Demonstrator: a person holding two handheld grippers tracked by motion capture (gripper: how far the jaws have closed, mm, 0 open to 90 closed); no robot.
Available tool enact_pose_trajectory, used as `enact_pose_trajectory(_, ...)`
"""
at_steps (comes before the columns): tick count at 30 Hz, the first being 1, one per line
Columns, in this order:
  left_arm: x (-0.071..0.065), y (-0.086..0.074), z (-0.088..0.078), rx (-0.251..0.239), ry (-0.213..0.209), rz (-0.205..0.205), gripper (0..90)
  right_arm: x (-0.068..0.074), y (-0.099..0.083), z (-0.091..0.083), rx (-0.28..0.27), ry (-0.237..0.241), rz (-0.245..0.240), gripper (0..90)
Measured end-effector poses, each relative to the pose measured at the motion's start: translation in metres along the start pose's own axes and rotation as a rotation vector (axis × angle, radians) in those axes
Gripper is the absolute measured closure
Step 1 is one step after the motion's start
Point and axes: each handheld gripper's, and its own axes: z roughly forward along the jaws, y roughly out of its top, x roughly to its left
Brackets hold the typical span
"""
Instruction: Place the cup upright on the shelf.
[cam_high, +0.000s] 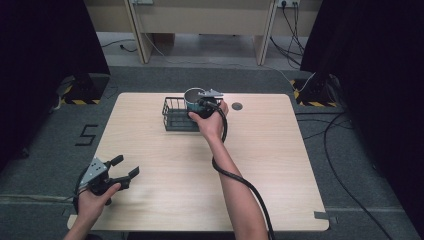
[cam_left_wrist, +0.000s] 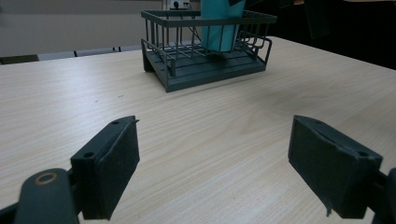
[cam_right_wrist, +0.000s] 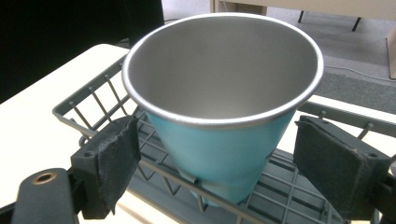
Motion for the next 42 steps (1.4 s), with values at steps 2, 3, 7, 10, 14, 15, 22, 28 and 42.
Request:
enact_pose_trajectory(2, 0.0, 0.0, 0.0, -0.001, 0.001, 0.0, 15.9, 0.0, 0.0, -0.002, -0.001, 0.002, -0.003, 15.8)
enact_pose_trajectory(3, 0.0, 0.0, 0.0, -0.001, 0.001, 0.0, 15.9, 0.0, -0.001, -0.003, -0.003, 0.003, -0.005, 15.8)
enact_pose_trajectory(7, 0.0, 0.0, 0.0, -0.001, 0.002, 0.001, 15.8, 0.0, -0.004, -0.009, 0.0, 0.012, -0.011, 15.8)
enact_pose_trajectory(10, 0.0, 0.0, 0.0, 0.0, 0.001, 0.002, 15.8, 0.0, -0.005, -0.013, -0.007, 0.01, -0.015, 15.8)
enact_pose_trajectory(14, 0.0, 0.0, 0.0, -0.001, 0.002, 0.003, 15.8, -0.002, -0.005, -0.018, -0.015, 0.013, -0.015, 15.8)
enact_pose_trajectory(15, 0.0, 0.0, 0.0, 0.0, 0.002, 0.003, 15.8, -0.002, -0.005, -0.02, -0.017, 0.014, -0.014, 15.8)
enact_pose_trajectory(22, -0.001, 0.0, 0.0, -0.005, 0.001, 0.008, 15.9, -0.006, -0.01, -0.033, -0.031, 0.016, -0.025, 16.4)
enact_pose_trajectory(28, -0.001, 0.0, 0.0, -0.002, 0.001, 0.011, 15.9, -0.012, -0.017, -0.044, -0.034, 0.015, -0.016, 16.8)
enact_pose_trajectory(42, -0.002, 0.0, 0.0, 0.001, 0.003, 0.011, 15.8, -0.023, -0.029, -0.069, -0.047, 0.017, -0.027, 20.4)
